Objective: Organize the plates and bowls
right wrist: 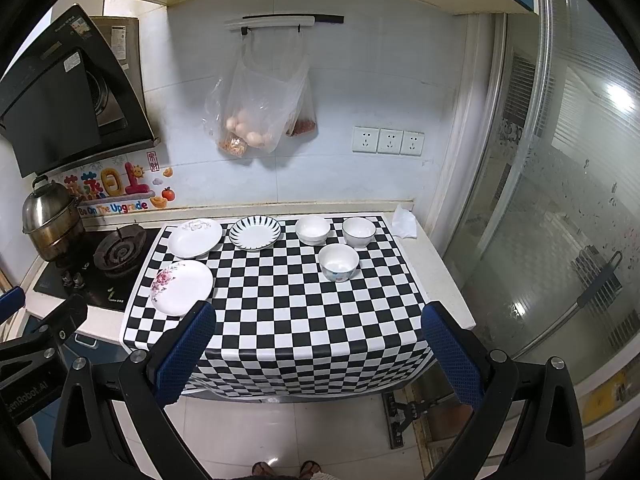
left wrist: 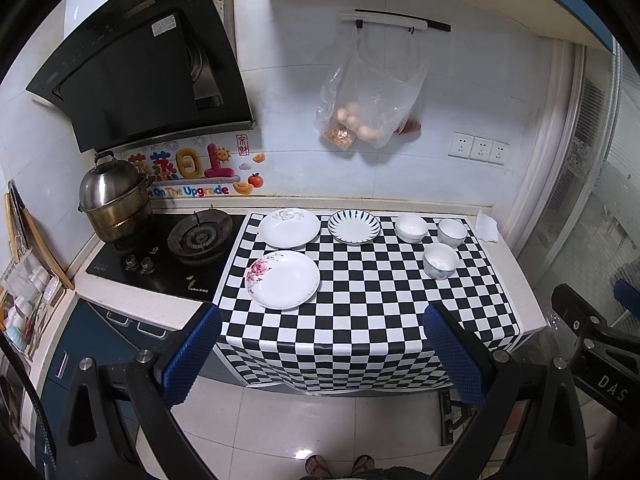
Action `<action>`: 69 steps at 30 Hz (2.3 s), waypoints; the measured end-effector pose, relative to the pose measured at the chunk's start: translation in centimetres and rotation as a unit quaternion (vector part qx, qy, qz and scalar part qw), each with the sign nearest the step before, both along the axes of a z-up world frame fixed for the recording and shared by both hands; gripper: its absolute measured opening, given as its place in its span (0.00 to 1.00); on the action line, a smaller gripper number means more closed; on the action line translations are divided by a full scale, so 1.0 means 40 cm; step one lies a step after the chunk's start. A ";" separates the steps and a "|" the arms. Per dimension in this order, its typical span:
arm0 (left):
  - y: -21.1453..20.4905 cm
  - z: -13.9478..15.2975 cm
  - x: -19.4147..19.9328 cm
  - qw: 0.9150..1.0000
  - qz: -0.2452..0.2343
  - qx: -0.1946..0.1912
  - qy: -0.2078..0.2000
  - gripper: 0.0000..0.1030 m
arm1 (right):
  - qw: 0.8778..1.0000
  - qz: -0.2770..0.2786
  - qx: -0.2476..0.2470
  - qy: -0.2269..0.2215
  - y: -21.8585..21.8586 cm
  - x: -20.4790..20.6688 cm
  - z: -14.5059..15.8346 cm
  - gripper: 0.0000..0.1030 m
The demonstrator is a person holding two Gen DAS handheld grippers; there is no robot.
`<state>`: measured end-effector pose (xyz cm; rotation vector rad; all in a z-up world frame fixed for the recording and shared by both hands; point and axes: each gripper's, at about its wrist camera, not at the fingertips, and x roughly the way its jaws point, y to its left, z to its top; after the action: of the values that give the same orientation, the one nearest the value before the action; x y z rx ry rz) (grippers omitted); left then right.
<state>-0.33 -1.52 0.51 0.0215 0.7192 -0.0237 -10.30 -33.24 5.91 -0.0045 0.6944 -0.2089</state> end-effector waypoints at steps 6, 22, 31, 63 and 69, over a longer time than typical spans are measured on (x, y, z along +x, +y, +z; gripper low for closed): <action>0.001 0.001 0.000 1.000 0.001 -0.001 0.000 1.00 | 1.000 -0.002 0.000 -0.003 -0.001 0.000 0.004 1.00; -0.011 0.005 0.013 1.000 0.001 0.002 0.000 1.00 | 1.000 -0.002 0.003 -0.004 -0.001 0.008 0.010 1.00; 0.005 0.009 0.030 1.000 0.001 -0.002 -0.006 1.00 | 1.000 -0.002 0.004 -0.003 0.000 0.014 0.009 1.00; 0.474 -0.772 0.924 0.936 0.097 -0.094 0.327 0.82 | 0.908 0.135 0.217 0.332 0.254 1.082 -0.900 0.97; 0.539 -0.955 1.043 0.907 0.077 -0.115 0.397 0.66 | 0.880 0.118 0.234 0.395 0.323 1.227 -1.071 0.90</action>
<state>41.39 20.04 -37.71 -0.2876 1.5317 0.0369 38.80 -20.33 -36.93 0.3049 1.5405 0.2235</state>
